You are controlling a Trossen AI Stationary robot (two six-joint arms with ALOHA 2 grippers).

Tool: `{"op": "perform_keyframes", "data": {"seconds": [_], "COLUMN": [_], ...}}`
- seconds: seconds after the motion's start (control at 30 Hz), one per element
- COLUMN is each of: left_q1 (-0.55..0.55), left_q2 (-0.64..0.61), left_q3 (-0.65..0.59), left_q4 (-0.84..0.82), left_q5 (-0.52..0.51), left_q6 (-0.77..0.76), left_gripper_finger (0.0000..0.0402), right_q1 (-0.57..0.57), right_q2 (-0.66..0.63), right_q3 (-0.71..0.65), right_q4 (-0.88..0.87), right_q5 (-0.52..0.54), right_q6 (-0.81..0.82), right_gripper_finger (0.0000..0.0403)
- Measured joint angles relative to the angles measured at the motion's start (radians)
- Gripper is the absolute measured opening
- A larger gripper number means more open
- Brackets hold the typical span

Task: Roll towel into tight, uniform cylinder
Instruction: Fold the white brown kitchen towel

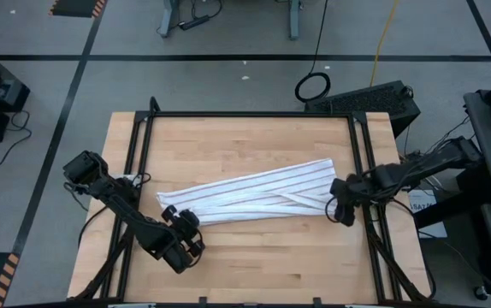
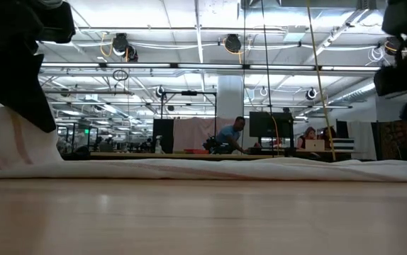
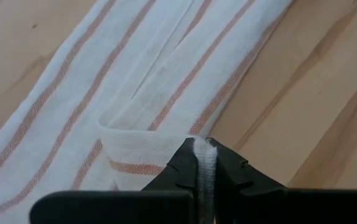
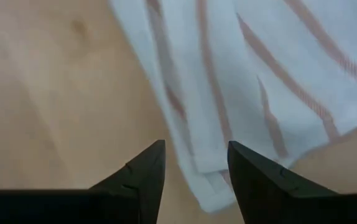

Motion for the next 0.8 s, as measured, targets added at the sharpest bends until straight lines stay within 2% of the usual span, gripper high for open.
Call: {"op": "perform_keyframes", "data": {"seconds": [0.2,0.4,0.53,0.6,0.7,0.8], "left_q1": [0.0,-0.001,-0.001,-0.001,-0.001,-0.001], "left_q2": [0.0,0.0,0.0,0.0,0.0,0.0], "left_q3": [0.0,0.0,0.0,0.0,0.0,0.0], "left_q4": [0.0,-0.001,-0.009,-0.021,-0.027,-0.027], "left_q5": [0.027,0.06,0.06,0.06,0.053,0.047], "left_q6": [0.029,0.036,0.036,0.036,0.037,0.037], "left_gripper_finger": [0.002,0.002,0.002,0.002,0.002,0.002], "right_q1": [-0.001,-0.04,-0.046,-0.046,-0.052,-0.058], "right_q2": [0.0,0.041,0.098,0.125,0.154,0.184], "right_q3": [-0.047,-0.047,-0.047,-0.047,-0.029,-0.029], "right_q4": [0.005,0.038,0.053,0.058,0.063,0.059], "right_q5": [-0.024,0.023,-0.037,-0.084,-0.098,-0.111], "right_q6": [0.116,0.221,0.321,0.391,0.504,0.535], "right_gripper_finger": [0.0148,0.0113,0.0095,0.0092,0.0095,0.011]}}
